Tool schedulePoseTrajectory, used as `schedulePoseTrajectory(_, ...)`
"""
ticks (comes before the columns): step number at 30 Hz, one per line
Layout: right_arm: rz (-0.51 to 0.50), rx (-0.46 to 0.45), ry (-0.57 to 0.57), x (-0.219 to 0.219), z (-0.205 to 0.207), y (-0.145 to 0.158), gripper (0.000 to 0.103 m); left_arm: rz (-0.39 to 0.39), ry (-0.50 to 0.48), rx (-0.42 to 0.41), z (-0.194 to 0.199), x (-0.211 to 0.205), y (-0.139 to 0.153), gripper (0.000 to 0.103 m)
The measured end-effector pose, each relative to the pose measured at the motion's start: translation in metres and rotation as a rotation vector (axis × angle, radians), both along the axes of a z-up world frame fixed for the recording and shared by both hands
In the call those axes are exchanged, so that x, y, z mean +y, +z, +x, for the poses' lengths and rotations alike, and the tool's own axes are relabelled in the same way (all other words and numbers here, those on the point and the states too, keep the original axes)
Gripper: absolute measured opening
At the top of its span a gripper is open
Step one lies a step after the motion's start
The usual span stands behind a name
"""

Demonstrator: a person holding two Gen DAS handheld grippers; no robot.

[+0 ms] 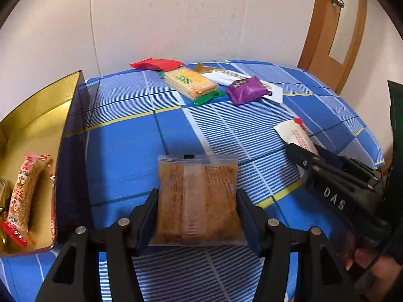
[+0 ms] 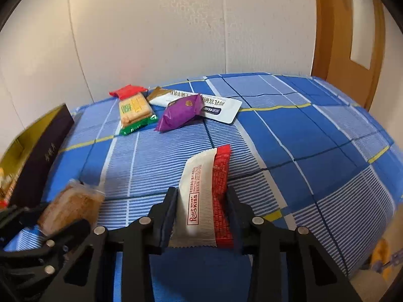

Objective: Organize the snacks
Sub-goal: 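Carry the brown pastry bag into the tin tray and open the left gripper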

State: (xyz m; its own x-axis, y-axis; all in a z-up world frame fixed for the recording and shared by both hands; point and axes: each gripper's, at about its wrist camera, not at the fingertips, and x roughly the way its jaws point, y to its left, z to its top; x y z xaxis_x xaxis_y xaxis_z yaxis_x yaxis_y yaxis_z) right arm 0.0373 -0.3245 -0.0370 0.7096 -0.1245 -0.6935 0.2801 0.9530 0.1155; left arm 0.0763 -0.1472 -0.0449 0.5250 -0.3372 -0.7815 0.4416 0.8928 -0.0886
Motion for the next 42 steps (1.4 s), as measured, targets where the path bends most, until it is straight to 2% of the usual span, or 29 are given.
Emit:
schedulePoseTrajectory(3, 0.065, -0.024, -0.007, -0.008, 0.0, -0.001, 0.038, -0.04, 0.003, 0.009, -0.004, 0.005, 0.001, 0.06)
schedulePoseTrajectory(9, 0.085, -0.034, -0.01, -0.008, 0.004, -0.003, 0.038, -0.134, 0.017, 0.006, -0.013, 0.017, 0.012, 0.06)
schedulePoseTrajectory(15, 0.072, -0.034, -0.008, -0.006, 0.004, -0.004, 0.038, -0.188, 0.032, -0.065, -0.024, 0.032, 0.036, 0.06)
schedulePoseTrajectory(21, 0.061, -0.033, -0.006, -0.005, 0.004, -0.004, 0.038, -0.242, 0.094, -0.113, -0.021, 0.061, 0.06, 0.06)
schedulePoseTrajectory(26, 0.05, -0.032, -0.005, -0.004, 0.004, -0.004, 0.038, -0.262, 0.194, -0.125, -0.003, 0.101, 0.073, 0.06)
schedulePoseTrajectory(34, 0.03, -0.031, -0.003, -0.003, 0.004, -0.005, 0.038, -0.3, 0.332, 0.049, 0.042, 0.166, 0.047, 0.06)
schedulePoseTrajectory(38, 0.021, -0.031, -0.002, -0.002, 0.004, -0.005, 0.038, -0.306, 0.351, 0.131, 0.054, 0.179, 0.032, 0.06)
schedulePoseTrajectory(42, 0.016, -0.031, 0.0, -0.002, 0.004, -0.005, 0.039, -0.257, 0.358, 0.159, 0.059, 0.182, 0.023, 0.06)
